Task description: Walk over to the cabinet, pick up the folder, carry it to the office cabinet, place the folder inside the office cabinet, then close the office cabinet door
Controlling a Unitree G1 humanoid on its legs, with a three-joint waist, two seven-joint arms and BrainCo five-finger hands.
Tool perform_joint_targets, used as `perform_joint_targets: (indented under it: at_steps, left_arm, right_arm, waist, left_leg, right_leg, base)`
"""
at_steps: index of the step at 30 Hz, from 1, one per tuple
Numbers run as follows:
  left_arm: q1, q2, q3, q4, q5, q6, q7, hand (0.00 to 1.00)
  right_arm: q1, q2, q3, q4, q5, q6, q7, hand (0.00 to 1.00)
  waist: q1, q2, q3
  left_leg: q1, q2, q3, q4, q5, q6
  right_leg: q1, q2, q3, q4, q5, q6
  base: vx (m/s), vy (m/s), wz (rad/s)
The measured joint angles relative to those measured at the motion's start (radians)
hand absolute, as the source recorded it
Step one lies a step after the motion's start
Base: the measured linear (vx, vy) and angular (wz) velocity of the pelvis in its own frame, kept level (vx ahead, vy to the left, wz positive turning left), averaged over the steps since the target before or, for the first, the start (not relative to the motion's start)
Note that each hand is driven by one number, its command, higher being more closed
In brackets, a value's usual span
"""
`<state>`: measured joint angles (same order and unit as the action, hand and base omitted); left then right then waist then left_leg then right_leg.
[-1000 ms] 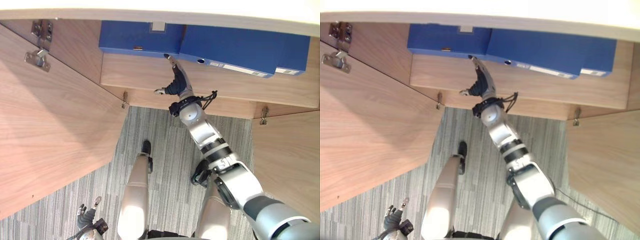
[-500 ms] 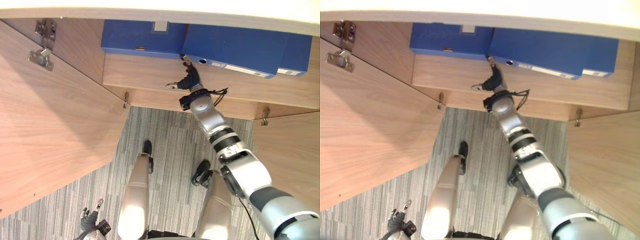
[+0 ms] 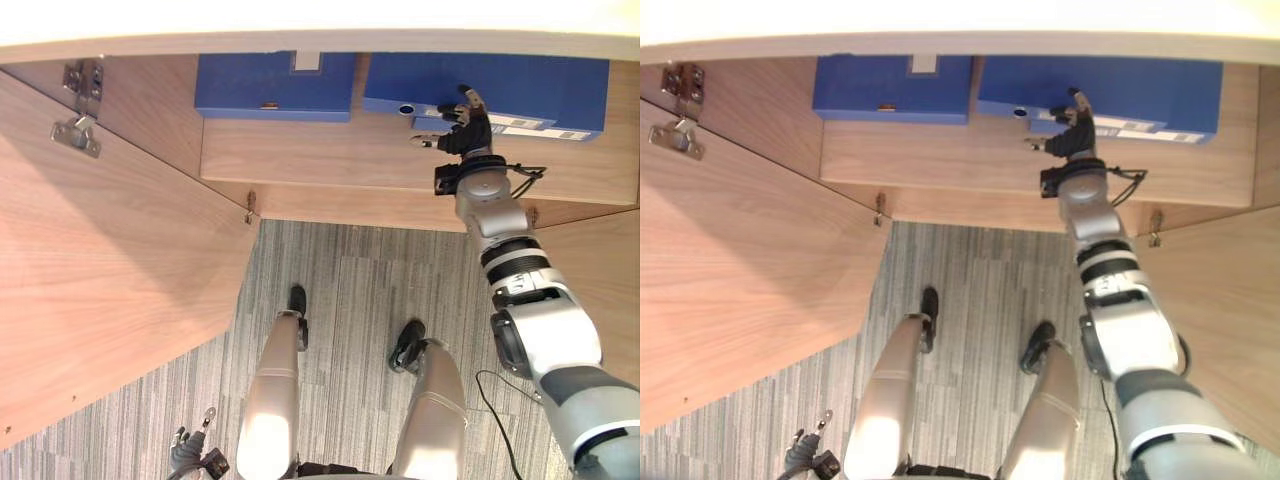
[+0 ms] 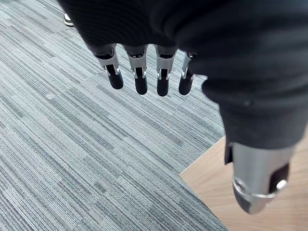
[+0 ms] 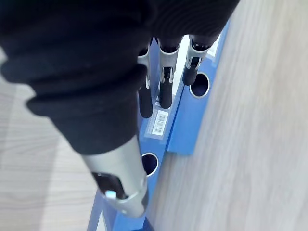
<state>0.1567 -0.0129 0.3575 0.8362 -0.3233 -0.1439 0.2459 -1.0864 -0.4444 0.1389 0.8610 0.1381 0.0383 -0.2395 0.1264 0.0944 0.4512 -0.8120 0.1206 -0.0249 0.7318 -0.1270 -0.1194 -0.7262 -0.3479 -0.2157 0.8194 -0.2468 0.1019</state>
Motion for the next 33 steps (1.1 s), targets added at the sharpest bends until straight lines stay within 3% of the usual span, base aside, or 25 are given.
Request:
perform_joint_targets:
  at_steps: [19,23,27,33]
  left_arm:
    - [0.0,0.002,0.0,-0.002,-0.001,-0.003,-0.001,0.0]
    - [-0.003,0.002,0.0,-0.003,-0.004,-0.005,-0.001,0.0]
    - [-0.015,0.002,0.0,-0.002,-0.005,-0.012,0.0,0.0]
    - [-0.025,0.022,0.0,0.021,-0.004,-0.019,0.001,0.0]
  right_arm:
    - [-0.03,-0.192,-0.039,0.0,-0.001,-0.002,-0.006,0.0]
    - [-0.03,-0.188,-0.033,-0.05,-0.002,-0.002,-0.02,0.0]
    - [0.0,-0.137,-0.015,-0.295,-0.047,-0.031,-0.047,0.0]
    - [0.078,-0.01,0.139,-0.45,-0.149,-0.057,-0.039,0.0]
  waist:
    - [-0.003,0.006,-0.004]
    - [-0.003,0.008,-0.003]
    - [-0.004,0.009,-0.002]
    - [0.002,0.009,-0.002]
  left_leg:
    - [-0.007,0.011,0.002,0.004,-0.001,0.002]
    - [-0.008,0.015,0.005,0.005,-0.001,0.002]
    - [-0.007,0.031,0.009,0.001,-0.002,0.001]
    - [-0.004,0.039,0.011,-0.012,-0.001,0.001]
  right_leg:
    - [-0.008,0.013,0.004,-0.01,0.009,-0.001]
    - [-0.008,0.018,0.004,-0.013,0.011,-0.003]
    - [-0.008,0.036,0.007,-0.031,0.023,-0.005]
    - [-0.003,0.049,0.009,-0.056,0.034,-0.005]
  base:
    - [0.0,0.032,-0.02]
    - [0.0,0.008,-0.03]
    - [-0.01,0.043,-0.11]
    - [0.01,0.037,-0.05]
